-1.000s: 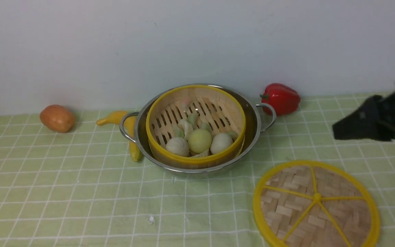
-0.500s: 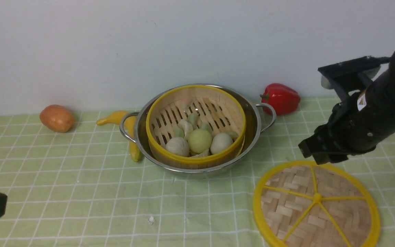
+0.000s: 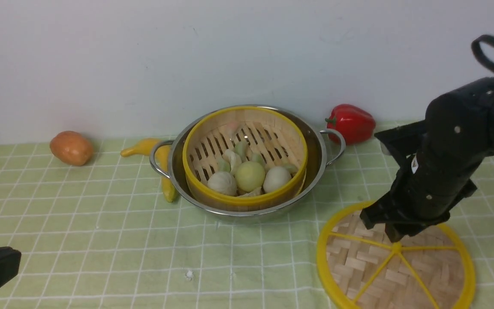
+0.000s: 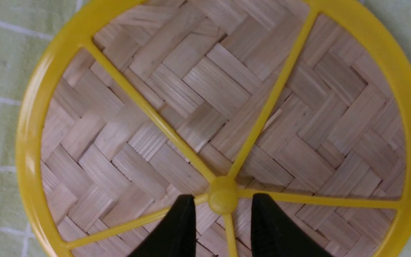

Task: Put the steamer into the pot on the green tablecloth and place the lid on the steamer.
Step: 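Move the gripper down to the bamboo steamer lid and grasp its center knob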

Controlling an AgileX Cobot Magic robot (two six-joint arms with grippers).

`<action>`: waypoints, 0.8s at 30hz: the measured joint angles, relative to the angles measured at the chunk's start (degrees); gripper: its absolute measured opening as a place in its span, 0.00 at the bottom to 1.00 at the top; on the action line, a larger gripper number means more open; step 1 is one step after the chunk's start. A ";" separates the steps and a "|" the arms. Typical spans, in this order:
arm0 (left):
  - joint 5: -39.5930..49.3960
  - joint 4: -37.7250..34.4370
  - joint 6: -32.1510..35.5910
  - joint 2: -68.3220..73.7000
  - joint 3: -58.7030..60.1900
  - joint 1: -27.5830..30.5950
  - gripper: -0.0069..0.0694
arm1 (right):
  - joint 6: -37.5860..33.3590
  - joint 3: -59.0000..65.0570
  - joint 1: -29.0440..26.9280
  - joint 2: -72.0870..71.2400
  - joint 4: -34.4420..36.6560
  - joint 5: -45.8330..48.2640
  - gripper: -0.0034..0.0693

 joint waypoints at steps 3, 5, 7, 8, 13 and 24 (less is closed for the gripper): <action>0.00 0.00 0.00 0.00 0.00 0.00 0.06 | 0.00 0.00 0.00 0.83 0.56 0.29 0.38; 0.00 0.00 0.00 0.00 0.00 0.00 0.06 | 0.06 0.00 0.00 0.83 0.68 0.29 0.38; 0.00 0.00 0.00 0.00 0.00 0.00 0.06 | 0.16 0.00 0.00 0.83 0.73 0.23 0.38; 0.00 0.00 0.00 0.00 0.00 0.00 0.06 | 0.21 0.00 0.00 0.88 0.79 0.23 0.38; 0.00 0.00 0.00 0.00 0.00 0.00 0.06 | 0.21 -0.01 0.00 2.61 0.79 0.18 0.38; -0.05 0.17 0.00 0.00 0.00 0.00 0.07 | -0.20 -3.30 0.00 3.56 0.73 8.41 0.24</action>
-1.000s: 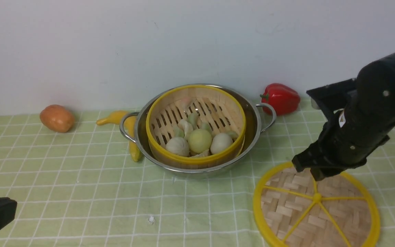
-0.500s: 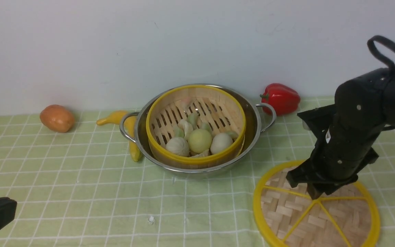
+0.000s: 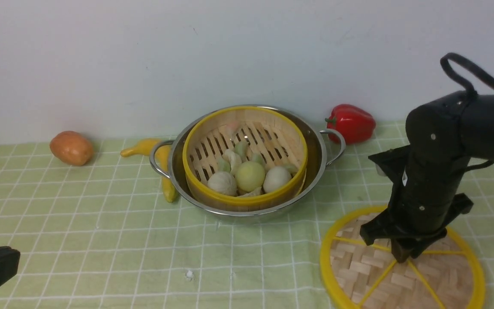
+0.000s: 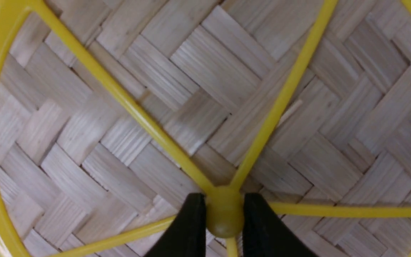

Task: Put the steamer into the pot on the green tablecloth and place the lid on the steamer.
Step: 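Move the gripper down to the bamboo steamer lid and grasp its center knob, then place the bamboo steamer lid onto the steamer basket in the pot with the right gripper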

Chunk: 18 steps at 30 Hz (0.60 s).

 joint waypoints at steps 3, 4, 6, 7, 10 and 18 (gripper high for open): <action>0.00 0.00 0.00 0.00 0.00 0.00 0.08 | -0.01 -3.06 0.00 -2.82 0.05 3.03 0.24; 0.00 0.00 0.00 0.00 0.00 0.00 0.08 | -0.01 -4.10 0.00 -3.64 0.05 3.27 0.24; 0.00 0.00 0.00 0.00 0.00 0.00 0.08 | -0.06 -6.74 0.00 -5.93 0.05 3.44 0.24; 0.00 0.06 0.00 0.00 0.00 0.00 0.08 | -0.06 -8.13 0.00 -7.01 0.40 3.56 0.24; 0.00 0.06 0.00 0.00 0.00 0.00 0.08 | -0.06 -12.63 0.00 -8.83 0.86 3.95 0.24; -0.17 0.06 0.06 0.00 0.00 0.00 0.08 | -1.95 -32.97 1.96 0.77 6.39 4.39 0.24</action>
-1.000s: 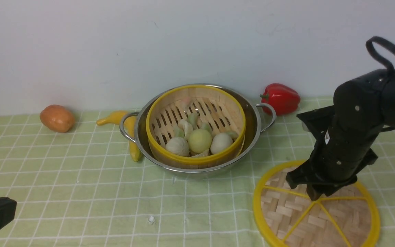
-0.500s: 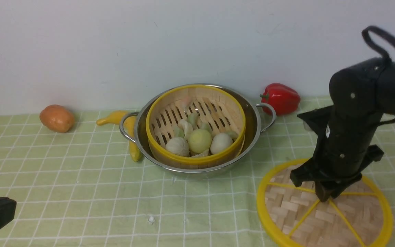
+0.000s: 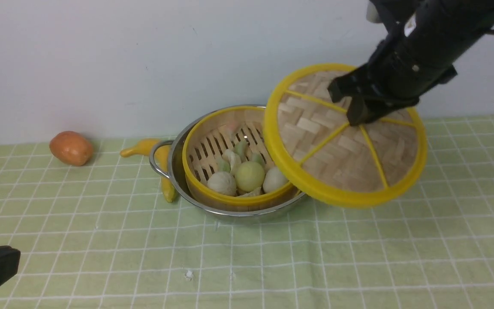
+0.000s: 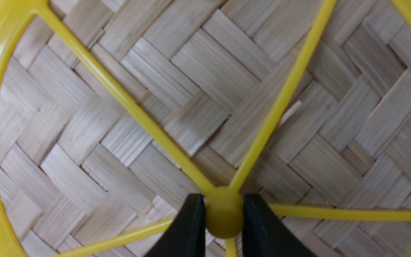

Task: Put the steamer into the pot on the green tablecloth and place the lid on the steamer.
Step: 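Place the bamboo steamer lid onto the steamer basket in the pot with the right gripper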

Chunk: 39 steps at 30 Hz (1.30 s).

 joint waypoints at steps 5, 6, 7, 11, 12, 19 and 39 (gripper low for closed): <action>-0.07 0.05 0.79 0.00 0.00 0.00 0.09 | -0.24 -15.51 3.91 12.73 0.31 -0.04 0.24; -0.07 0.05 1.06 0.00 0.00 0.00 0.09 | -0.24 -18.93 4.49 15.53 0.31 -0.04 0.24; -0.07 0.05 1.18 0.00 0.00 0.00 0.09 | -0.24 -22.09 4.85 17.63 0.36 -0.04 0.24; -0.07 0.16 1.46 0.00 0.00 0.00 0.09 | -0.24 -31.04 5.19 25.51 1.11 -0.04 0.24; -0.13 0.16 1.46 0.00 0.00 0.00 0.09 | -0.24 -32.50 5.19 26.86 1.11 -0.04 0.24; -0.19 0.16 1.46 0.00 0.00 0.00 0.09 | -0.37 -35.31 5.19 30.69 1.09 0.00 0.24; -1.43 0.16 1.48 0.00 0.00 0.00 0.09 | -4.34 -35.47 5.31 32.85 3.47 0.19 0.24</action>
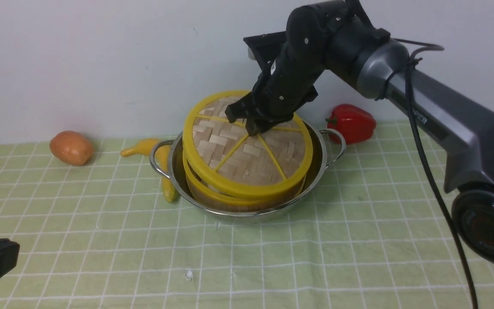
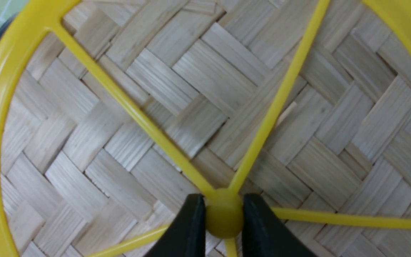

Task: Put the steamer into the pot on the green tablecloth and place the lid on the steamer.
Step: 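Place the bamboo steamer lid onto the steamer basket in the pot with the right gripper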

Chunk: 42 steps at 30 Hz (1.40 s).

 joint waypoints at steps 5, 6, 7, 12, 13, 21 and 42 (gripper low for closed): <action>-0.05 0.00 0.00 0.00 0.00 0.00 0.09 | -0.96 0.00 0.24 0.02 0.00 -0.17 0.24; -0.05 0.00 0.00 0.00 0.00 0.00 0.09 | -1.38 0.00 0.35 0.07 -0.07 -0.51 0.24; -0.05 0.00 0.00 0.00 0.00 0.00 0.09 | -1.52 0.00 0.35 0.15 -0.07 -0.59 0.24; -0.05 0.00 0.00 0.00 0.00 0.00 0.09 | -1.98 0.00 0.58 0.87 -0.14 -2.56 0.24; -0.05 0.00 0.00 0.00 0.00 0.00 0.09 | -1.98 0.00 0.60 1.01 -0.14 -2.70 0.24; -0.05 0.00 0.00 0.00 0.00 0.00 0.09 | -2.40 -0.04 0.60 1.47 0.30 -3.41 0.24; -0.05 0.00 0.00 0.00 0.00 0.00 0.10 | -3.39 -0.38 0.60 3.06 1.17 -4.58 0.24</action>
